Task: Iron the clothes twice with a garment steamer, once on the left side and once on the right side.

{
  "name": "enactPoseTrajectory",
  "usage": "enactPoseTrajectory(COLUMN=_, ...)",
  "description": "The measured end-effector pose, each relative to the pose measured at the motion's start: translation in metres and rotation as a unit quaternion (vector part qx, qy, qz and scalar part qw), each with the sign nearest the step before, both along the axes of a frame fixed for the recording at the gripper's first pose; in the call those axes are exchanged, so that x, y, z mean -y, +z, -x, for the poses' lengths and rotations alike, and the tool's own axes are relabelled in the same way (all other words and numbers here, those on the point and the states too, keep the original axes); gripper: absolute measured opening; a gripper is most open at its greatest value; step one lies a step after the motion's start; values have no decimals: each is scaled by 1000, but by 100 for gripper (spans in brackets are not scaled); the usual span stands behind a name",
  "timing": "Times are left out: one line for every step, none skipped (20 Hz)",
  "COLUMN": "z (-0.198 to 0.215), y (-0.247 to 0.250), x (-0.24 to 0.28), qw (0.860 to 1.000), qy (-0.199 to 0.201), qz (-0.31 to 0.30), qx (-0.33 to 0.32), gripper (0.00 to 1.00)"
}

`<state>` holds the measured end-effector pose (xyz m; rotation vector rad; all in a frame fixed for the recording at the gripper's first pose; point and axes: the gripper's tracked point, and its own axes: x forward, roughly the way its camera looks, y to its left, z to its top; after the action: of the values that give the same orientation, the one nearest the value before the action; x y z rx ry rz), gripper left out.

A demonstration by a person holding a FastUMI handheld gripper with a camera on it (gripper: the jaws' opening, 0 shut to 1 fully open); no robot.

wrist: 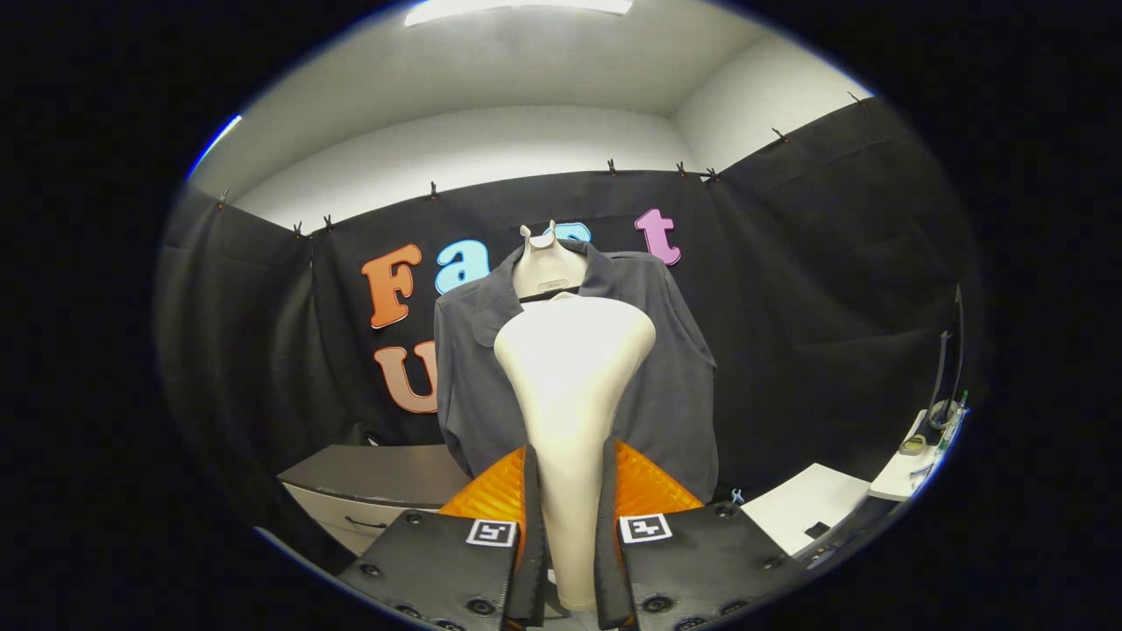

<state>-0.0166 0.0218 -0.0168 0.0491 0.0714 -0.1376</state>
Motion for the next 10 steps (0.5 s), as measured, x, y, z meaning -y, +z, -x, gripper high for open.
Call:
enactPoseTrajectory(z=1, y=0, x=1, qw=1000, qy=-1, qz=1, qx=1, gripper=29)
enactPoseTrajectory(z=1, y=0, x=1, qw=1000, qy=-2, qz=1, qx=1, gripper=29)
enactPoseTrajectory(z=1, y=0, x=1, qw=1000, qy=-3, qz=0, qx=0, gripper=29)
enactPoseTrajectory(z=1, y=-1, x=1, qw=1000, qy=-3, qz=0, qx=-1, gripper=29)
enactPoseTrajectory(z=3, y=-2, x=2, qw=1000, qy=-4, qz=0, qx=-1, gripper=29)
enactPoseTrajectory(z=4, y=-2, x=1, qw=1000, qy=-4, qz=0, qx=-2, gripper=29)
enactPoseTrajectory(z=4, y=-2, x=1, qw=1000, qy=-5, qz=0, qx=-2, gripper=29)
enactPoseTrajectory(z=5, y=-2, x=1, qw=1000, qy=-5, qz=1, qx=-3, gripper=29)
enactPoseTrajectory(z=6, y=-3, x=0, qw=1000, qy=-5, qz=1, qx=-3, gripper=29)
enactPoseTrajectory(z=6, y=-3, x=-1, qw=1000, qy=-4, qz=1, qx=-3, gripper=29)
